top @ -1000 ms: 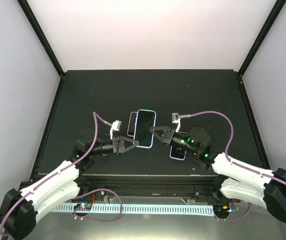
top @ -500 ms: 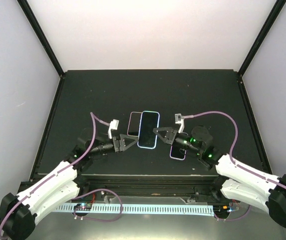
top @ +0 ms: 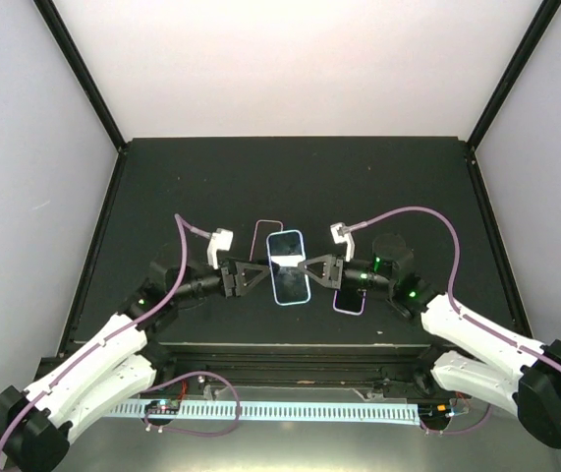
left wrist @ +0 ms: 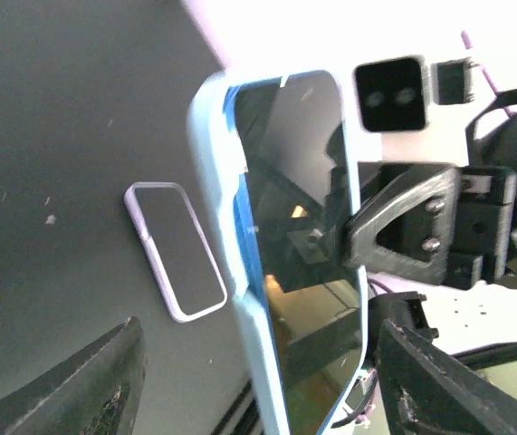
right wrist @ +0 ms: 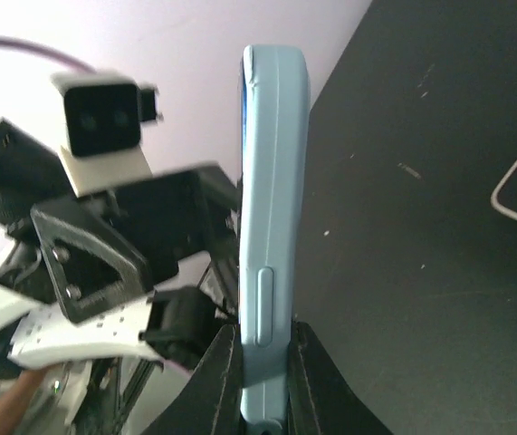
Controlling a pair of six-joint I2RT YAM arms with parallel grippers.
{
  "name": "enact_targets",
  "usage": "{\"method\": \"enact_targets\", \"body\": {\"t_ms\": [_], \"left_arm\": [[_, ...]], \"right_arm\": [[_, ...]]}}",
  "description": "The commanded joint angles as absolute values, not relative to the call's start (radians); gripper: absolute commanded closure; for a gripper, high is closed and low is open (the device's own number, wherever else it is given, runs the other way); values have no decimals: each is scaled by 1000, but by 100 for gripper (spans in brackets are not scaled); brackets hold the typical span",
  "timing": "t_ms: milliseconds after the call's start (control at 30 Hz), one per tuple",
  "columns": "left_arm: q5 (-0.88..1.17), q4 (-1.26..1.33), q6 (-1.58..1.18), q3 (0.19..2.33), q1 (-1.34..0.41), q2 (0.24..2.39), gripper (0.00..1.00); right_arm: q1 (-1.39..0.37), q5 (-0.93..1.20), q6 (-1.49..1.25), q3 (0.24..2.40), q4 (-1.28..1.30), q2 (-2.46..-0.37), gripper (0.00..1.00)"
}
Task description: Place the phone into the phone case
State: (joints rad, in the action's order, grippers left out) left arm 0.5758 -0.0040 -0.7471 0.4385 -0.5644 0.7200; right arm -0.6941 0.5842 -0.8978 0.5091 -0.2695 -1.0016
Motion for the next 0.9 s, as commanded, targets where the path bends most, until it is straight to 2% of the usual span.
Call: {"method": "enact_targets", "body": {"t_ms": [0,67,333,533,767,800,867], "left_arm": [[642,5,-647,546,-555,723,33],[647,-7,-628,563,-553,716,40],[653,-26,-590,592,-552,733,55],[663,-18,-595,603,-552,751,56],[667,-22,-598,607,-552,773,94],[652,-42,-591,611,-551,781,98],[630,-89,-578,625,-551,800,98]], "right_arm": [[-691,757,-804,532,-337,-968,99],[-692,790,-798,524,-337,-961,99],[-692,851,-857,474,-442,-934,99],[-692,880,-869,463,-459,-925,99],[-692,857,-842,463,-401,-917,99],[-692,833,-823,471,-360,-919,99],[-692,799,-791,485,-295,-924,99]]}}
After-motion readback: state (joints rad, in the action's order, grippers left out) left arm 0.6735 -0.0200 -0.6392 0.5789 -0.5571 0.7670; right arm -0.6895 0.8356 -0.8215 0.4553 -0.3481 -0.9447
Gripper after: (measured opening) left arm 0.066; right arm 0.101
